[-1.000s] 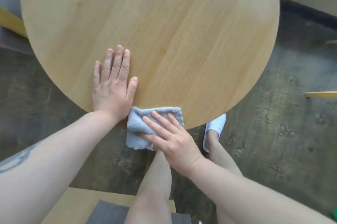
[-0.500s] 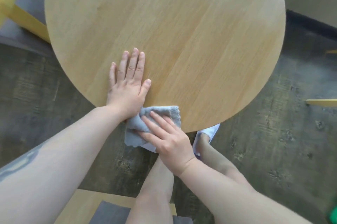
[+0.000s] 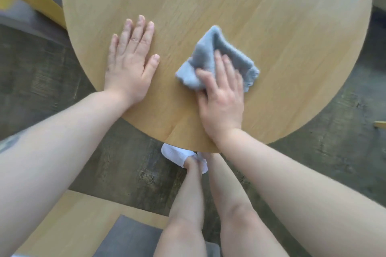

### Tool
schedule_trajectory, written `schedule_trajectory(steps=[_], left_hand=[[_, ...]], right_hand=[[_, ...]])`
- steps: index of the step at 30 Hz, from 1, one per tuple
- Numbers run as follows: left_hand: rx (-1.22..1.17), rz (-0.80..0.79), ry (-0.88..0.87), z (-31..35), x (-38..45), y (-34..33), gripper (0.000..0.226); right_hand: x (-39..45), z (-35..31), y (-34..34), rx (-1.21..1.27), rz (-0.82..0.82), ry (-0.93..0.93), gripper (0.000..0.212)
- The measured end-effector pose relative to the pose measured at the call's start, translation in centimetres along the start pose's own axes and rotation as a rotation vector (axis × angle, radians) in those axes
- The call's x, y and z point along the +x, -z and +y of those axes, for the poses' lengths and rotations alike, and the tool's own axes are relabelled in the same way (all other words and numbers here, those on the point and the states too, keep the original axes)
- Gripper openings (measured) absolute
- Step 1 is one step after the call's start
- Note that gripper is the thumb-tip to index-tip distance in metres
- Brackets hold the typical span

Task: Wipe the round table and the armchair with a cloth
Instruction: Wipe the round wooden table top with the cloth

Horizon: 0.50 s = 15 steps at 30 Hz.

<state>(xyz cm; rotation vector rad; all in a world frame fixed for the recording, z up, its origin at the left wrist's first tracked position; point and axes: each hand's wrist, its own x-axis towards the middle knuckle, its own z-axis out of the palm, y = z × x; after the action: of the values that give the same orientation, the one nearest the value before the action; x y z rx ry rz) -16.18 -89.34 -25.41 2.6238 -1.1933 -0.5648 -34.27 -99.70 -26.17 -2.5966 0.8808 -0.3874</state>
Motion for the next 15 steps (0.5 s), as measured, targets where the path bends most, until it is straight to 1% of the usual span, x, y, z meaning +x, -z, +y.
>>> schedule_trajectory(steps=[1,2,3,4,5,7,9,10,11,12,13,14,15], left_hand=[[0.006,-0.012,-0.002,0.0,0.1,0.1,0.063],[0.009,-0.023,0.004,0.0,0.2,0.2,0.064],[0.008,-0.031,0.013,0.1,0.2,0.4,0.065],[-0.001,-0.034,0.021,0.3,0.2,0.5,0.065],[-0.01,-0.032,0.027,0.5,0.2,0.6,0.064],[-0.015,-0.031,0.039,0.8,0.4,0.6,0.06],[-0.012,-0.021,0.059,1.3,0.6,0.5,0.059],[-0.012,-0.017,0.074,1.4,0.7,0.3,0.059],[-0.009,-0.016,0.09,1.6,0.8,0.2,0.059],[-0.003,-0.015,0.098,1.6,0.9,0.0,0.058],[0.004,-0.013,0.097,1.6,1.0,0.0,0.059],[0.006,-0.009,0.091,1.5,1.0,0.0,0.059],[-0.004,-0.01,0.083,1.5,1.0,0.1,0.061]], right_hand=[[-1.9,-1.5,0.1,0.042,-0.091,0.147,0.024],[-3.3,-1.9,0.8,0.081,-0.184,0.292,0.027],[-3.5,-1.2,2.0,0.116,-0.253,0.4,0.033],[-2.8,0.3,3.3,0.142,-0.281,0.446,0.04],[-1.2,2.1,4.6,0.131,-0.253,0.43,0.047],[3.5,6.3,6.0,0.017,-0.117,0.28,0.056],[8.3,9.1,5.8,-0.075,-0.035,0.066,0.05],[9.6,8.7,4.8,-0.099,-0.026,-0.039,0.047],[9.8,7.5,3.4,-0.122,-0.036,-0.103,0.047],[8.8,5.6,1.9,-0.139,-0.048,-0.1,0.048],[6.9,3.5,0.6,-0.125,-0.061,-0.015,0.049],[4.3,1.5,-0.3,-0.08,-0.106,0.141,0.049],[1.2,-0.1,-0.7,-0.026,-0.192,0.326,0.048]])
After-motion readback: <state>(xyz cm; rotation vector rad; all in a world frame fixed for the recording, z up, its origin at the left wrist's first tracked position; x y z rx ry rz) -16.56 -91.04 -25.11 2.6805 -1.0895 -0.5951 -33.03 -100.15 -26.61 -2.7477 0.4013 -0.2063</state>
